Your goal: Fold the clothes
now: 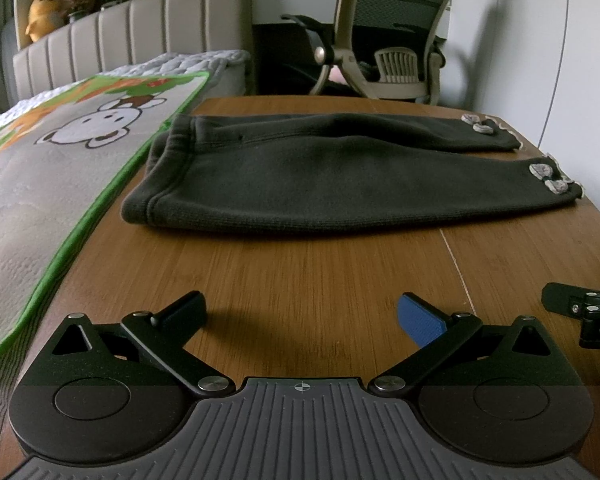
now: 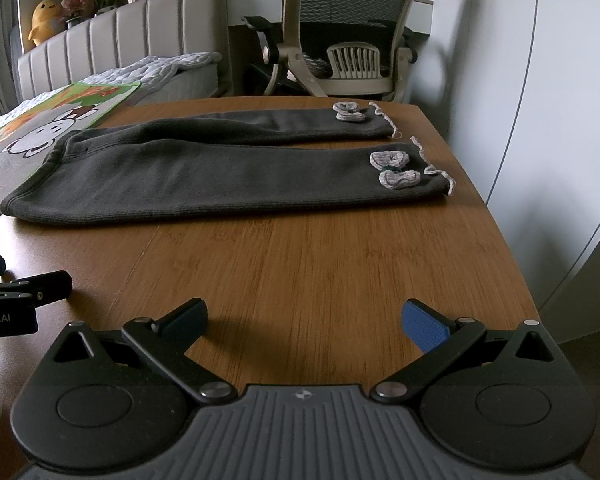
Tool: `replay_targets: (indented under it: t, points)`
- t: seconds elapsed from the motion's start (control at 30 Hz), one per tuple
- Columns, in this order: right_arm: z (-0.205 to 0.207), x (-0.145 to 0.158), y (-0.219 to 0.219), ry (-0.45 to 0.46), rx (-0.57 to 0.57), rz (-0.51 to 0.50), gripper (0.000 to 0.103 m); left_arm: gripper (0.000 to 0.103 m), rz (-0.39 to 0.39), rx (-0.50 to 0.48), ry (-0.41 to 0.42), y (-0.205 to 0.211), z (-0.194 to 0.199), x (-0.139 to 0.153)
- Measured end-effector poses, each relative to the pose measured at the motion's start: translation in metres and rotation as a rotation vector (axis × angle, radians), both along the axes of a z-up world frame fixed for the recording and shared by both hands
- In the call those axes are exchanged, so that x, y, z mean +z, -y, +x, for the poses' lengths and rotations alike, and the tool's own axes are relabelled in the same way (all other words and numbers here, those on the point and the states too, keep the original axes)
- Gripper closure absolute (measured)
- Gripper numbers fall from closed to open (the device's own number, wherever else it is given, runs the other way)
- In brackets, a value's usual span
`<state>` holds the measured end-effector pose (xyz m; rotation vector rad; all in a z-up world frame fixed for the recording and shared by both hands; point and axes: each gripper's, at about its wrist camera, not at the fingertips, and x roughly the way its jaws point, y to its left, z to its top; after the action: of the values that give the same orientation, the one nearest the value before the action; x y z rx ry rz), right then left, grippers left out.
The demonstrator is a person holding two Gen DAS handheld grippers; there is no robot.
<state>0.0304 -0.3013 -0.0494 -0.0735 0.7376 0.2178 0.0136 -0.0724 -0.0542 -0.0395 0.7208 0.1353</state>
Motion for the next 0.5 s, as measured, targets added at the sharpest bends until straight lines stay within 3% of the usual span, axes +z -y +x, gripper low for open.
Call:
replay_targets:
  t: [0.5]
  points:
    - [-0.0008,-0.0014,-0.0011,0.001,-0.001,0.001,0.0,0.0,-0.001,0.0,-0.001,-0.0007,0.0002,0.0008]
